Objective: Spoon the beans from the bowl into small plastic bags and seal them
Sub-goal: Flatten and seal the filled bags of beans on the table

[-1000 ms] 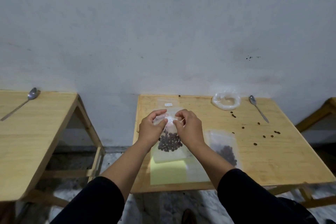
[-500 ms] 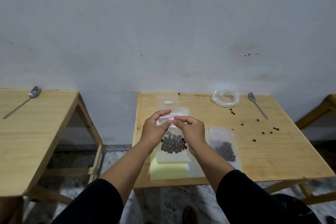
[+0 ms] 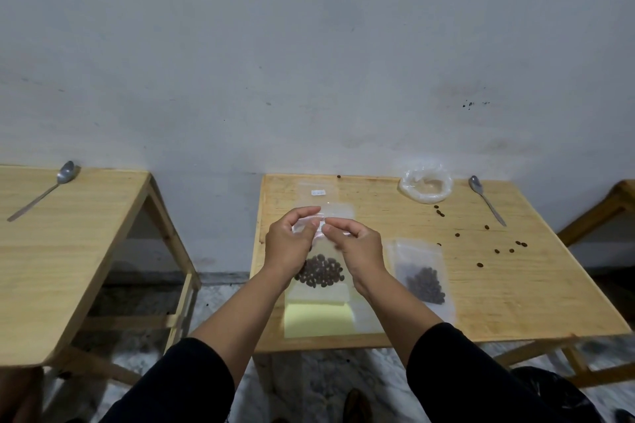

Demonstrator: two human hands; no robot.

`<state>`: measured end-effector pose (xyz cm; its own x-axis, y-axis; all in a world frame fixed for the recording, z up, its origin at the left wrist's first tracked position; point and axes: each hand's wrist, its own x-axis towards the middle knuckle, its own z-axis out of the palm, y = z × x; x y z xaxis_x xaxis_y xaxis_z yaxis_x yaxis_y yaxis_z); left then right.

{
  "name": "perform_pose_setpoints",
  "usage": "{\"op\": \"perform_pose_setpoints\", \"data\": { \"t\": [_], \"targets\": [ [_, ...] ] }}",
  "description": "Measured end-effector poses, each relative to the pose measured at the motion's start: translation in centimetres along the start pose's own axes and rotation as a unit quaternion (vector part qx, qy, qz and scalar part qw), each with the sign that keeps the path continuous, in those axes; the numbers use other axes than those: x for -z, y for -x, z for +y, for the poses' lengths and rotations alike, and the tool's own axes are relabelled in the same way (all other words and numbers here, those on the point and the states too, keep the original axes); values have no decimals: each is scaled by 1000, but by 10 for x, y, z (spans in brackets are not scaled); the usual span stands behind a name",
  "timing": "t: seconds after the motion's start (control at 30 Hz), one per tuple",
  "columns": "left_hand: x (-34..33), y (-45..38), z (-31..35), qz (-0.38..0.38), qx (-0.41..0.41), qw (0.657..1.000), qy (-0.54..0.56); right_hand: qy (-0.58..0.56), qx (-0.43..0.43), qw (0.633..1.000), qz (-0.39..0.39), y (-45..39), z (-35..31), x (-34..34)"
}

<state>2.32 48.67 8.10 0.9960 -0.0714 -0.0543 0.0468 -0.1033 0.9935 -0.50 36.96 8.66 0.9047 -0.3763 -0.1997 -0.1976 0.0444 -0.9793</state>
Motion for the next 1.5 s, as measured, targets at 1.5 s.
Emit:
{"op": "perform_pose_setpoints", "data": {
  "t": [1.5],
  "targets": [
    [-40,-155,-63,54,100,978,-172,225,-30,973,44,-186,49,5]
  ]
}}
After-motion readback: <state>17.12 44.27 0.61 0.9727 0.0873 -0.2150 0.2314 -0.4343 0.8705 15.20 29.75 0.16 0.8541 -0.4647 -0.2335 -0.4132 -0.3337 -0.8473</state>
